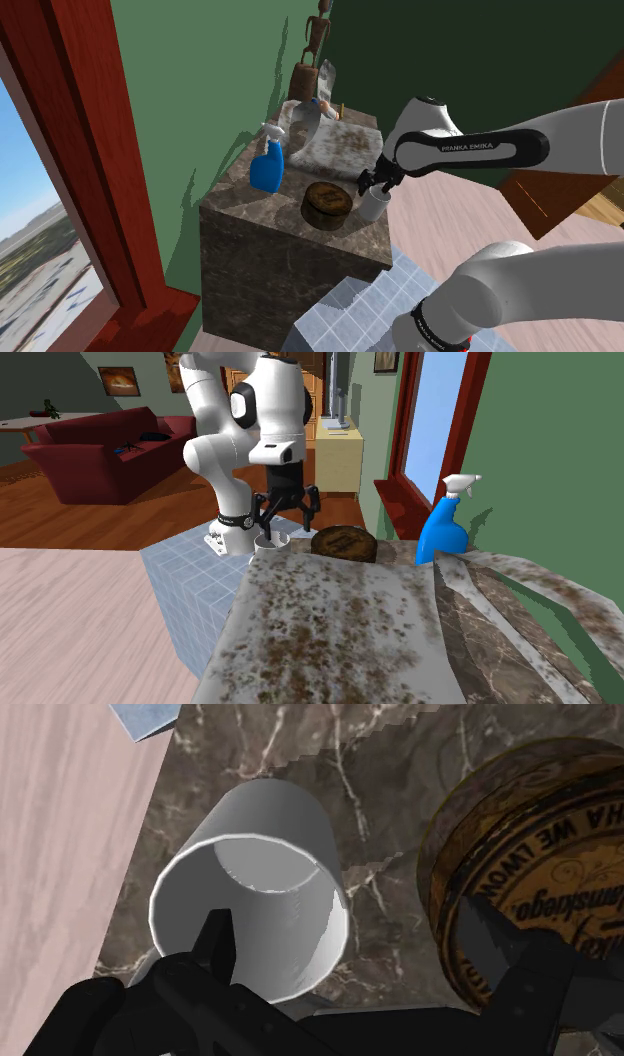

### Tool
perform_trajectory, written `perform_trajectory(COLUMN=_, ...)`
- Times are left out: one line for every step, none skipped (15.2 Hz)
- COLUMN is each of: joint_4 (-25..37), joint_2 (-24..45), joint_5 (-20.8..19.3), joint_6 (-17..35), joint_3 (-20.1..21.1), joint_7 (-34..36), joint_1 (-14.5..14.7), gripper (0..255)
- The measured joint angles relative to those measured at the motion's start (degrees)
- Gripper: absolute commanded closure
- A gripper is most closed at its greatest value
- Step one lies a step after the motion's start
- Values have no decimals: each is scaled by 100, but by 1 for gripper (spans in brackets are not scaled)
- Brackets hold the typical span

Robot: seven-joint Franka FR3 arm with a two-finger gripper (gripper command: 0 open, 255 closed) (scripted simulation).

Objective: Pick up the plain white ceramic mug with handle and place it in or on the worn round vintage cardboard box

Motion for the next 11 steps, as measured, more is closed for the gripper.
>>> perform_trajectory(joint_4=-20, joint_2=114, joint_5=-8, joint_6=140, joint_3=0, joint_7=22, joint_1=-2, gripper=0)
perform_trajectory(joint_4=-54, joint_2=180, joint_5=-22, joint_6=246, joint_3=-13, joint_7=22, joint_1=-14, gripper=0)
perform_trajectory(joint_4=-91, joint_2=259, joint_5=-38, joint_6=364, joint_3=-28, joint_7=19, joint_1=-26, gripper=0)
perform_trajectory(joint_4=-136, joint_2=319, joint_5=-51, joint_6=470, joint_3=-38, joint_7=21, joint_1=-36, gripper=0)
perform_trajectory(joint_4=-162, joint_2=442, joint_5=-61, joint_6=618, joint_3=-42, joint_7=34, joint_1=-38, gripper=0)
perform_trajectory(joint_4=-187, joint_2=481, joint_5=-71, joint_6=684, joint_3=-50, joint_7=32, joint_1=-45, gripper=0)
perform_trajectory(joint_4=-191, joint_2=504, joint_5=-74, joint_6=713, joint_3=-53, joint_7=32, joint_1=-47, gripper=0)
perform_trajectory(joint_4=-195, joint_2=514, joint_5=-75, joint_6=728, joint_3=-52, joint_7=34, joint_1=-47, gripper=0)
perform_trajectory(joint_4=-194, joint_2=521, joint_5=-75, joint_6=735, joint_3=-52, joint_7=35, joint_1=-47, gripper=0)
perform_trajectory(joint_4=-196, joint_2=522, joint_5=-76, joint_6=739, joint_3=-52, joint_7=35, joint_1=-47, gripper=0)
perform_trajectory(joint_4=-196, joint_2=525, joint_5=-76, joint_6=742, joint_3=-52, joint_7=36, joint_1=-47, gripper=0)
